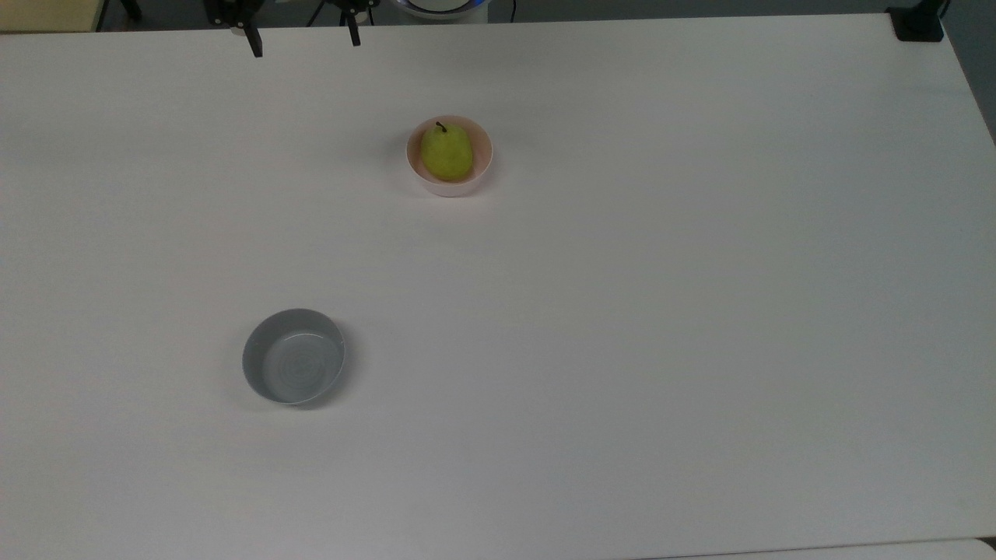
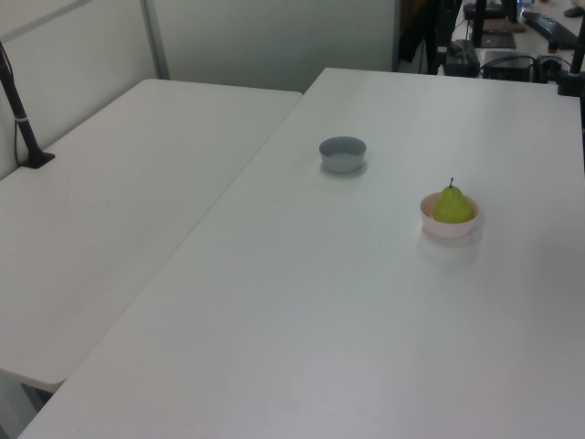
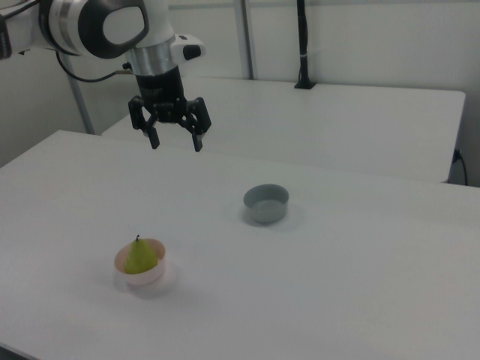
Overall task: Pick up a pear from the bowl
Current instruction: 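Move the open gripper over the green pear in the pink bowl, then lower the gripper around the pear and close on it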
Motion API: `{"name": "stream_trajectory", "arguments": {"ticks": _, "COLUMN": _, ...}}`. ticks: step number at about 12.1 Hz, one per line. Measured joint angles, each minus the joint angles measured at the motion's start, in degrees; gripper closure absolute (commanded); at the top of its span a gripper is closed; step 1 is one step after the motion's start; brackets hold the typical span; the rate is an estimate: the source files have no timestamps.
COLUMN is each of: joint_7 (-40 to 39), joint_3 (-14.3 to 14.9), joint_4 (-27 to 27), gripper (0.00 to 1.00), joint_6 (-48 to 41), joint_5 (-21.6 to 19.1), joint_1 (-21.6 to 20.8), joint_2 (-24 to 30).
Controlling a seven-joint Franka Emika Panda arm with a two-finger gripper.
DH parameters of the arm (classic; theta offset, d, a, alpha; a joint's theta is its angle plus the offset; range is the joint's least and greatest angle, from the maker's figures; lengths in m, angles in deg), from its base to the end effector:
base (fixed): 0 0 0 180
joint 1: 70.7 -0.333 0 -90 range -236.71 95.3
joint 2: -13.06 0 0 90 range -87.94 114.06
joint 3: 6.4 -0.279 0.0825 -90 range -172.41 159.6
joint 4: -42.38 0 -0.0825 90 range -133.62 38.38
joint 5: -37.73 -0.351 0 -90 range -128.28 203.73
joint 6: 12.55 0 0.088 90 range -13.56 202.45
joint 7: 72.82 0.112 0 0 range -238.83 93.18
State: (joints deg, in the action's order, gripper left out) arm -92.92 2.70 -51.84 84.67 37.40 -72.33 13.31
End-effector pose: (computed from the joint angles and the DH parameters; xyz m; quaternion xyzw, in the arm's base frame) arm 0.5269 -0.0687 0.5635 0.9936 0.1097 0.0283 0.0036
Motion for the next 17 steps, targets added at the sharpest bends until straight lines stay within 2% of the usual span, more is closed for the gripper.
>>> {"name": "stream_trajectory", "arguments": {"ticks": 4, "joint_7": -16.43, "joint_3": -0.73, "joint_4": -0.81, "gripper": 0.0, "joint_6": -4.89, "joint_5": 2.29, "joint_1": -0.02, "joint_2": -0.26}}
{"name": "stream_trajectory", "arguments": {"ticks": 5, "joint_7": -17.96, "joint_3": -2.97, "joint_4": -1.93, "gripper": 0.0, "joint_6": -5.81, "joint_5": 4.04, "joint_1": 0.0, "joint_2": -0.27}}
{"name": "stream_trajectory", "arguments": {"ticks": 8, "joint_7": -17.96, "joint_3": -5.84, "joint_4": -6.17, "gripper": 0.0, "joint_6": -5.88, "joint_5": 4.02, "joint_1": -0.13, "joint_2": 0.03}}
{"name": "stream_trajectory", "arguments": {"ticks": 12, "joint_7": -13.64, "joint_3": -6.35, "joint_4": -12.09, "gripper": 0.0, "joint_6": -3.74, "joint_5": -1.55, "joint_1": -0.19, "joint_2": 2.49}}
{"name": "stream_trajectory", "arguments": {"ticks": 17, "joint_7": -3.32, "joint_3": -9.27, "joint_4": -25.58, "gripper": 0.0, "joint_6": 11.63, "joint_5": -2.99, "joint_1": -1.02, "joint_2": 3.92}}
